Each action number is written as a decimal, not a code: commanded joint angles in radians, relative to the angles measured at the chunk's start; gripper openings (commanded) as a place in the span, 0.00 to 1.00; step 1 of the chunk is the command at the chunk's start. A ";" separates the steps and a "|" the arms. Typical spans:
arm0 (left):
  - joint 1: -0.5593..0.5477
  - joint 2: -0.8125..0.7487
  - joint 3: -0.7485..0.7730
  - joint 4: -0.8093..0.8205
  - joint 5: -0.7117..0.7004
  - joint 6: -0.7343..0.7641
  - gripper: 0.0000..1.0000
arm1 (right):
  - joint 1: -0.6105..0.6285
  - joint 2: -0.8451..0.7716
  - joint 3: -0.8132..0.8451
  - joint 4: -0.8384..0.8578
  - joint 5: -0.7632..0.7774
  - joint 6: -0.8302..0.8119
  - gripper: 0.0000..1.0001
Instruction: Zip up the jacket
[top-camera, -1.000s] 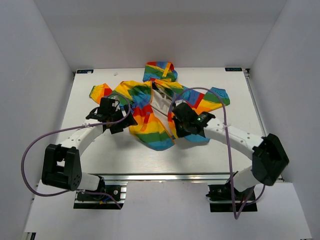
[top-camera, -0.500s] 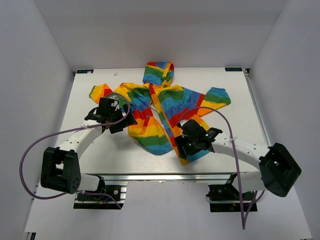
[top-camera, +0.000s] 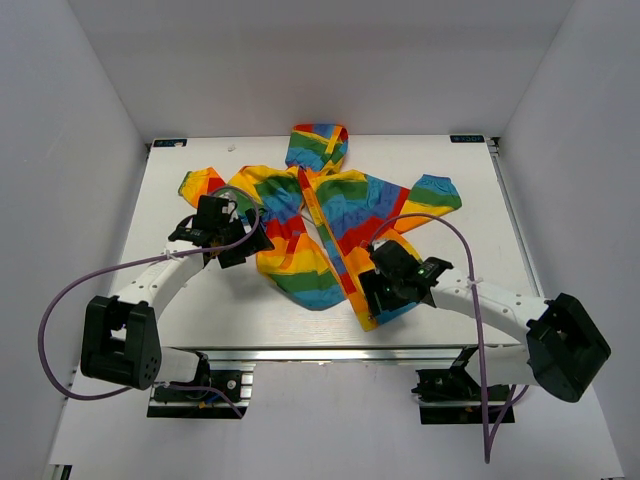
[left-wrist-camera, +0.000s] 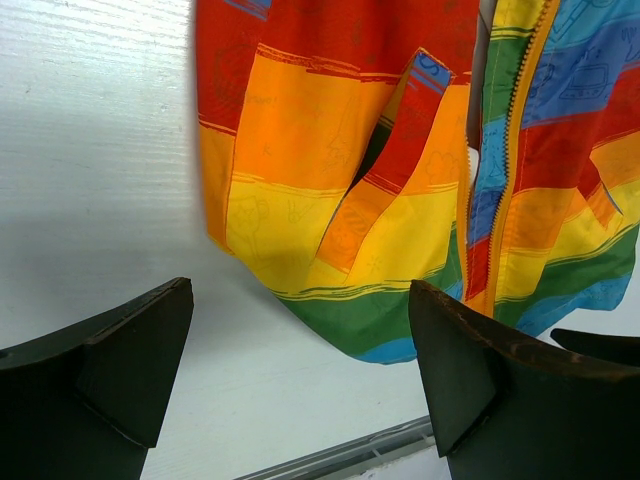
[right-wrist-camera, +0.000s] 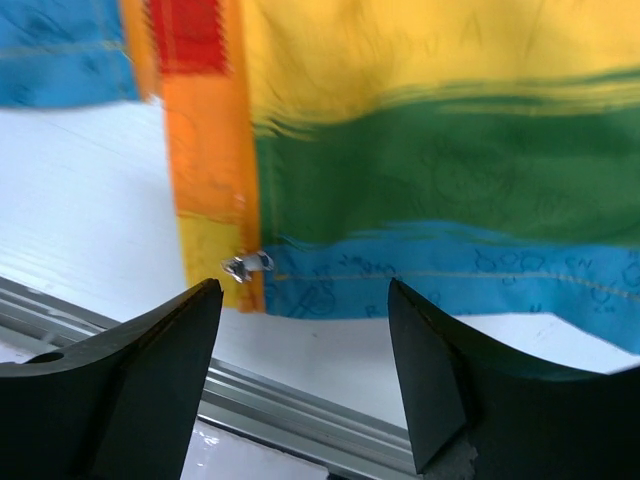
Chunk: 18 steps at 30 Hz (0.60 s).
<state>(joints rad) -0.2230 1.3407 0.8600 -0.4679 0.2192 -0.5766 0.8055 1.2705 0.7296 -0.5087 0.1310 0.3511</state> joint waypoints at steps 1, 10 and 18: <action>-0.003 -0.031 -0.004 0.000 0.009 -0.003 0.98 | -0.009 -0.008 -0.027 -0.004 0.001 0.014 0.72; -0.006 -0.026 0.002 -0.002 0.017 -0.008 0.98 | -0.049 0.032 -0.056 -0.024 0.015 0.078 0.66; -0.013 -0.009 0.010 0.003 0.022 -0.008 0.98 | -0.063 0.036 -0.082 -0.018 -0.034 0.066 0.67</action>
<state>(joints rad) -0.2295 1.3411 0.8593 -0.4686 0.2256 -0.5823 0.7467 1.3090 0.6575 -0.5285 0.1310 0.4191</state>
